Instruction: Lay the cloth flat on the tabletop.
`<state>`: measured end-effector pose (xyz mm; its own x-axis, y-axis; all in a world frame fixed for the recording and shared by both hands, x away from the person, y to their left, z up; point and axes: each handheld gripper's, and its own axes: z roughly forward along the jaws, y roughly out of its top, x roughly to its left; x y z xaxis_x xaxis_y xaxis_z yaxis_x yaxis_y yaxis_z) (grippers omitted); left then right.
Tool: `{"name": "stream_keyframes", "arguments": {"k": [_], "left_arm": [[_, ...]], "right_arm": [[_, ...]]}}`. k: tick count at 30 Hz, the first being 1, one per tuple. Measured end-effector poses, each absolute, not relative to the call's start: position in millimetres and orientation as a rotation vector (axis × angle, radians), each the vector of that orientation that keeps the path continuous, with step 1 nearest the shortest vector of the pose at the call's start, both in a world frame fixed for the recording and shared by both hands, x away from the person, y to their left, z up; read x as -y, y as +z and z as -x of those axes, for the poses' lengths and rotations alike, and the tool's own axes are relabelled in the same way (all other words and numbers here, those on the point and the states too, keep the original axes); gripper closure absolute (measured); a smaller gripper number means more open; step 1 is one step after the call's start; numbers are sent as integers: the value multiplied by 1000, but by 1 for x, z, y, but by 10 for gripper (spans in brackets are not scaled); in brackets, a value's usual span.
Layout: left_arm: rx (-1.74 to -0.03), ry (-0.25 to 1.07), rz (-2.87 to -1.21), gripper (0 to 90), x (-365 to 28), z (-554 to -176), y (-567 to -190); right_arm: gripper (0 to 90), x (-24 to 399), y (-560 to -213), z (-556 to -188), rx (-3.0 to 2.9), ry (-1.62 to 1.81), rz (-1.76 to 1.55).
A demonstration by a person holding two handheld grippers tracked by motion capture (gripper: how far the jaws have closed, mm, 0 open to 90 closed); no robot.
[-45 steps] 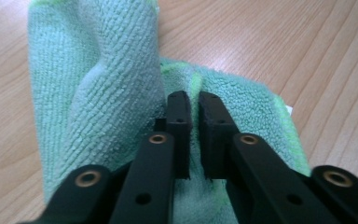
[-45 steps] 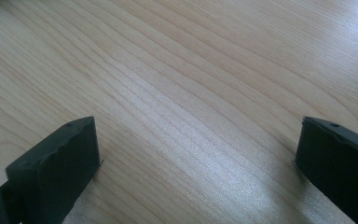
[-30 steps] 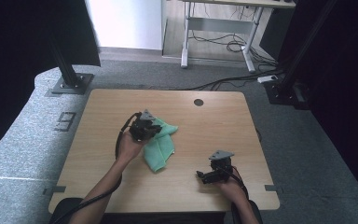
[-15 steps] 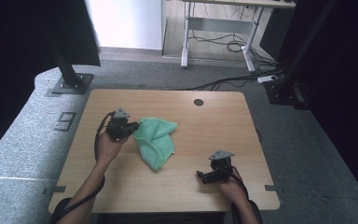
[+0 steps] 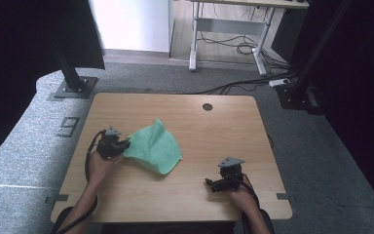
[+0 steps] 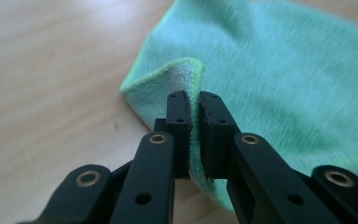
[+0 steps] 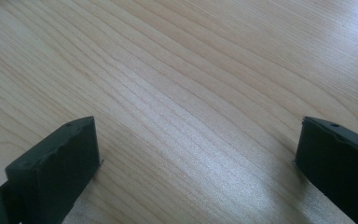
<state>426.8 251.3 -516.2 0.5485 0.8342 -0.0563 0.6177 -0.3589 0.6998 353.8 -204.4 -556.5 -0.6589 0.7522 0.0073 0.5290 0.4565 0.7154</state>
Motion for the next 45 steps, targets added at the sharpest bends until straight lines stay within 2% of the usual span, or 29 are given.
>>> {"name": "stream_keyframes", "arguments": {"k": [3, 5, 11, 15, 22, 28, 35, 42, 45], "left_arm": [[-1182, 404, -2118, 793, -255, -424, -525], [-1194, 420, -2121, 742, -256, -423, -527], [-1186, 498, -2074, 356, -253, -422, -509], [-1192, 537, -2095, 220, -246, -425, -501], [-1283, 618, -2129, 203, -250, -435, -519], [-1399, 627, -2056, 210, -277, -437, -526], [-1461, 648, -2054, 216, -290, -437, -536], [-1476, 576, -1983, 214, -301, -434, -544], [-1473, 579, -1968, 177, -303, -434, -546]], "right_arm": [[0, 204, -557, -354, -2400, 1015, -1092], [0, 204, -557, -354, -2400, 1015, -1091], [0, 204, -557, -354, -2400, 1015, -1093], [0, 205, -557, -354, -2400, 1015, -1091], [0, 204, -557, -354, -2400, 1015, -1092], [0, 204, -557, -354, -2400, 1015, -1092], [0, 204, -557, -354, -2400, 1015, -1091], [0, 204, -557, -354, -2397, 1014, -1095], [0, 204, -557, -353, -2397, 1014, -1095]]}}
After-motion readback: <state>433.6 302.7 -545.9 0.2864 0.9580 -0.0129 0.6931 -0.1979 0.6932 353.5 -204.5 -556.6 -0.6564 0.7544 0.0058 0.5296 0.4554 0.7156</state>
